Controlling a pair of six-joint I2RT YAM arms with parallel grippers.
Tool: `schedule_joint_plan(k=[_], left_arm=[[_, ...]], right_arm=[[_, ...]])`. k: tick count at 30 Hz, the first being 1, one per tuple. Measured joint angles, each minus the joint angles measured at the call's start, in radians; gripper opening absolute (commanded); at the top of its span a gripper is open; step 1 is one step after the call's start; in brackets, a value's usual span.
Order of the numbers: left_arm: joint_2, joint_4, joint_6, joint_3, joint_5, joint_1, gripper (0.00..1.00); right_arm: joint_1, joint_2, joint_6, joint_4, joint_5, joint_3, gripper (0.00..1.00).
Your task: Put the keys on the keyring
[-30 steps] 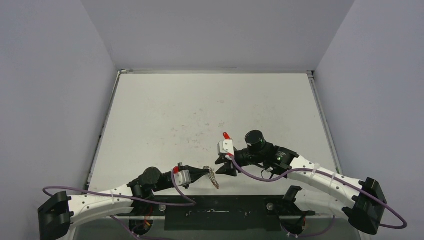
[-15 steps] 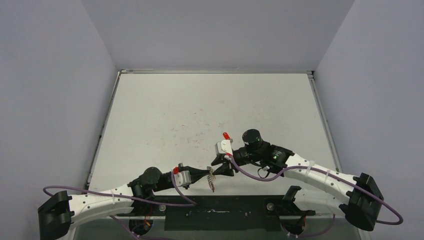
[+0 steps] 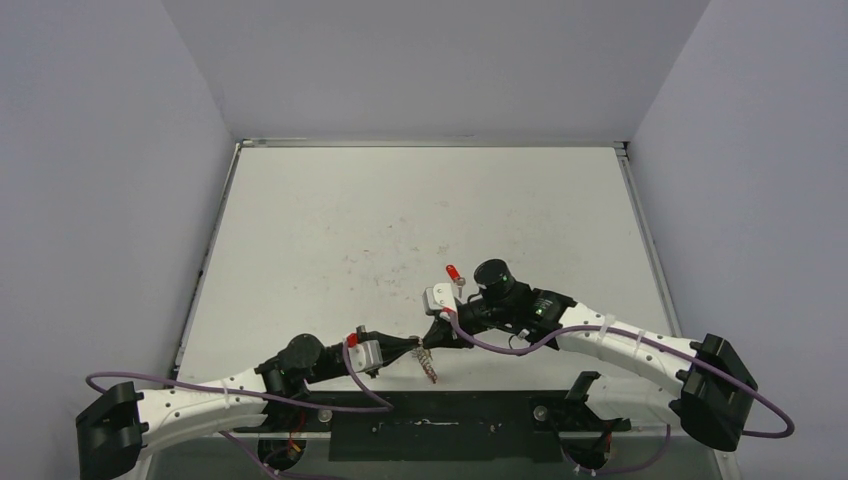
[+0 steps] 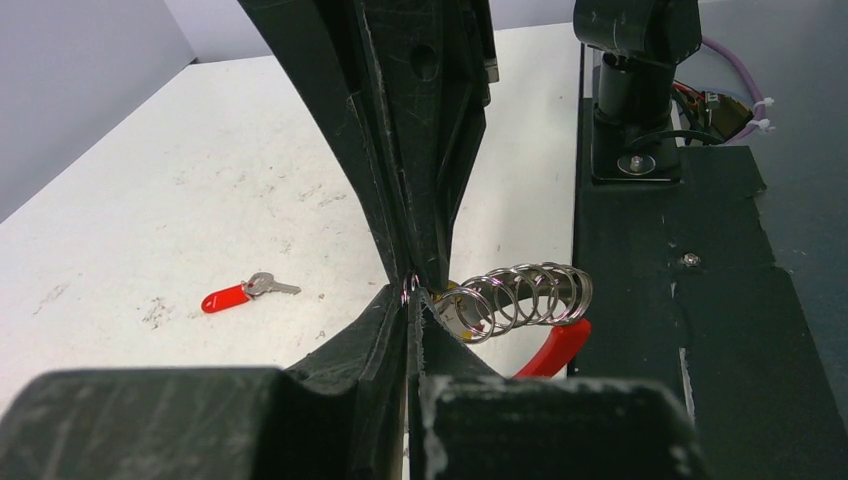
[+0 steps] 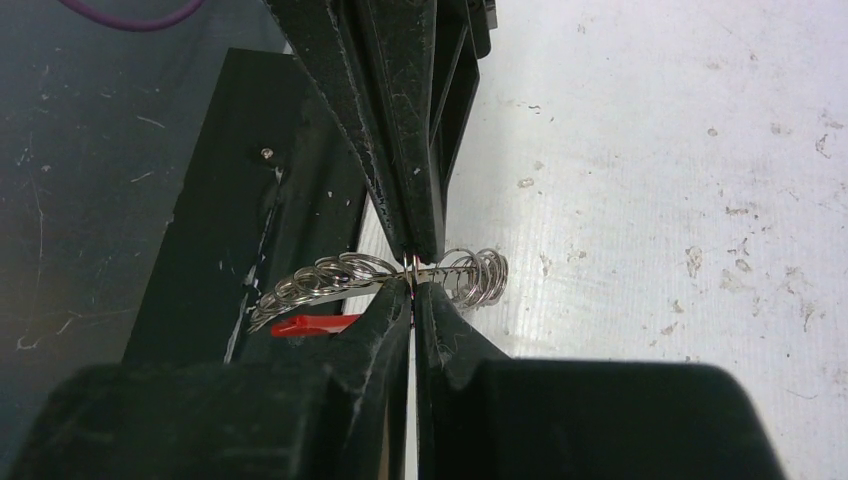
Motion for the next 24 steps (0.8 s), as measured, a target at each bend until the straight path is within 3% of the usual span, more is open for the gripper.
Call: schedule_joint_plan(k=[3,6,9,16,24], left_arm=[[-0.006,-0.005,0.000,0.000,-0.003,0.000,0.01],[-0.030,-0.021,0.000,0.000,-0.011,0.000,0.10],[-0.073,-0.049,0.001,0.000,-0.016,-0.001,0.14],[-0.165,-0.216,0.010,0.033,-0.052,-0.001,0.16],[-0.195,-0.359,0.013,0.072,-0.082,-0.001,0.16]], right_arm=[[0.007,-0.001,0.000,-0.011,0.003,0.005,0.00],[0.027,-0.001,-0.011,-0.071,0.036,0.042,0.00],[0.072,0.019,-0.029,-0.203,0.112,0.137,0.00],[0.172,0.190,-0.039,-0.503,0.314,0.405,0.00],[0.204,0.259,-0.023,-0.672,0.409,0.496,0.00]])
